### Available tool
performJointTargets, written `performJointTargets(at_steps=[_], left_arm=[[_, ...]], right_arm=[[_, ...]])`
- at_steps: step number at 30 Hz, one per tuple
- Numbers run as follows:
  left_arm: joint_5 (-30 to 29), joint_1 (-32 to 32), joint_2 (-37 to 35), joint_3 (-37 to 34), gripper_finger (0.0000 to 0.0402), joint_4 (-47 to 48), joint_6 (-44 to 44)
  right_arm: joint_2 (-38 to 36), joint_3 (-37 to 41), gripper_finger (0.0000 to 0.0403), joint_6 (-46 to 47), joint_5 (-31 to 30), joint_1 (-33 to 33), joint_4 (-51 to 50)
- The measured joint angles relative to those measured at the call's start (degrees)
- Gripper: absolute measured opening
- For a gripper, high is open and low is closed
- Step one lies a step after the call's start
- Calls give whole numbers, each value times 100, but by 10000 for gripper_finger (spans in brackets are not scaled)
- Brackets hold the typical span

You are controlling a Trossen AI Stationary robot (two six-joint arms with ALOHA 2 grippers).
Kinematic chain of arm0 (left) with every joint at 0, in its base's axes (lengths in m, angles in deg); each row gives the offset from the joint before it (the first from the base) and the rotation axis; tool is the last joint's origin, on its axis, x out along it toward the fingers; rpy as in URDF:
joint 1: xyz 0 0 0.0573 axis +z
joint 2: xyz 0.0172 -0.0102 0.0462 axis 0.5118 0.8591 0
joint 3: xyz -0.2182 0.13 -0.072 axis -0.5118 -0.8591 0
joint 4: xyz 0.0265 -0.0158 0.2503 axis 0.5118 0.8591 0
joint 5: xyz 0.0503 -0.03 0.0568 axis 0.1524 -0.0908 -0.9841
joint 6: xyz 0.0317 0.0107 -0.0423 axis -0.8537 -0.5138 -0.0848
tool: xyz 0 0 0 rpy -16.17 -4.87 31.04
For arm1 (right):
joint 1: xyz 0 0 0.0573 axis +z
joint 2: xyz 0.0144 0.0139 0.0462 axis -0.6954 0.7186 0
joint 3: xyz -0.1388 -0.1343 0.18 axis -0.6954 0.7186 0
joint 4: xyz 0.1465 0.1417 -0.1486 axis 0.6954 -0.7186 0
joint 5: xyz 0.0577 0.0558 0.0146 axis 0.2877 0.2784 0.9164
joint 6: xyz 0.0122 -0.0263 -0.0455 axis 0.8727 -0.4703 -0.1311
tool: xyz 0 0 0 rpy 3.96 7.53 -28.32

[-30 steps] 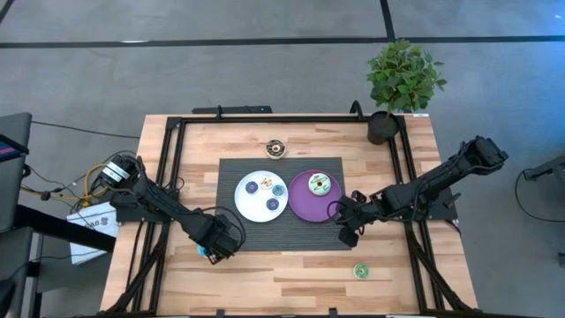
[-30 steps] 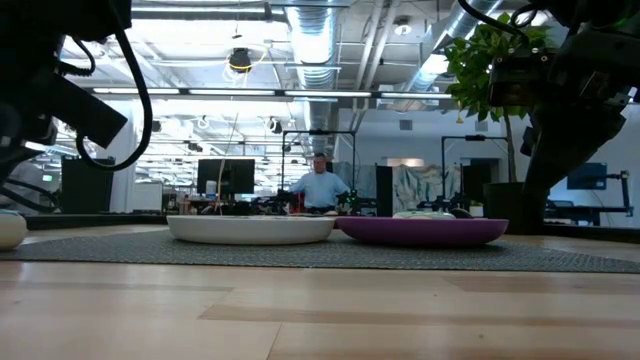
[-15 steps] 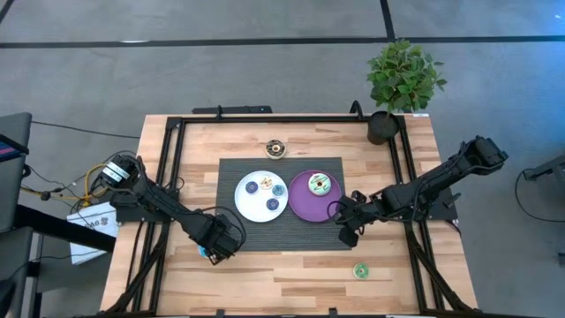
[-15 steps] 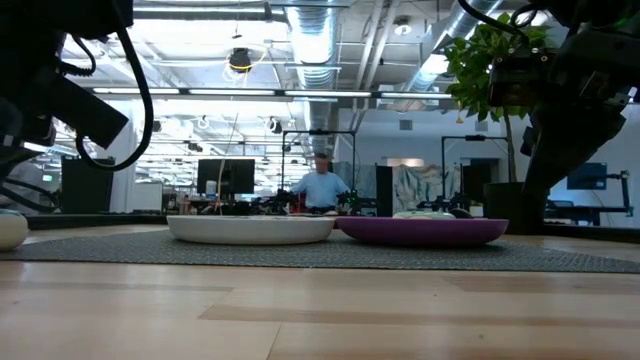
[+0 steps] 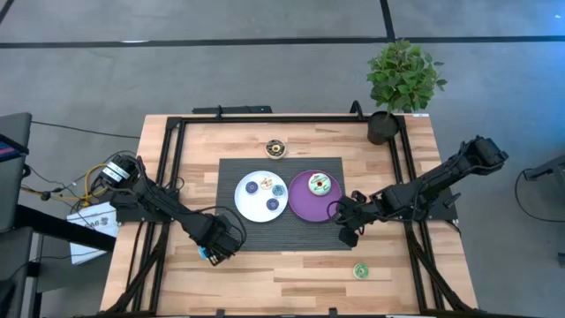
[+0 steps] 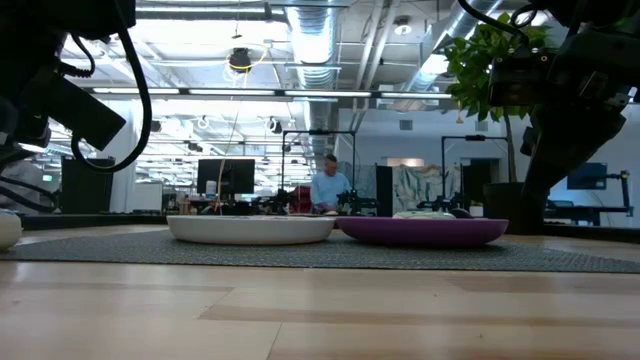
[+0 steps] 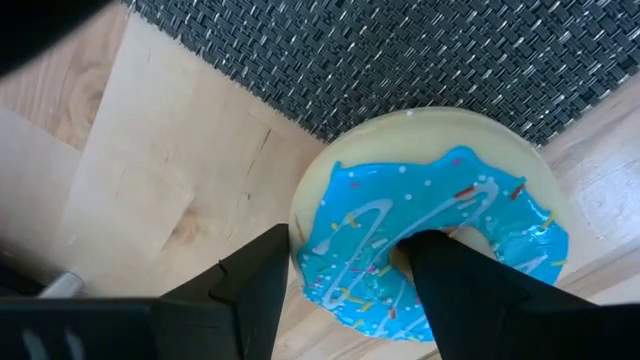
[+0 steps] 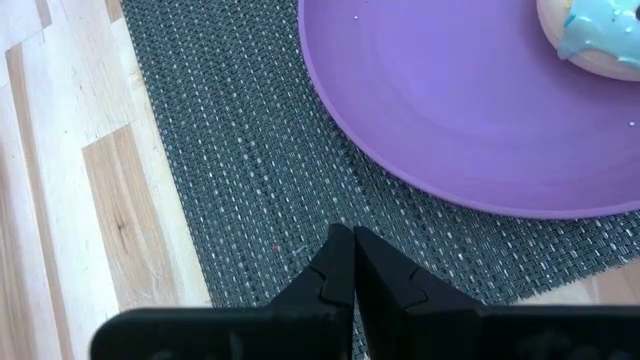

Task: Pick & Place donuts
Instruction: Put the large blue donut on the violet plate

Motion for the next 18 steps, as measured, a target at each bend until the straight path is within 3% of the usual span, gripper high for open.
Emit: performJointTargets(at_steps=[11,18], left_arm=[[10,0,0,22,179,30,0],[-260,0,2,584,181,550,-120]], right_arm=[[0,0,1,2,0,0,0],[0,0,1,0,0,0,2]])
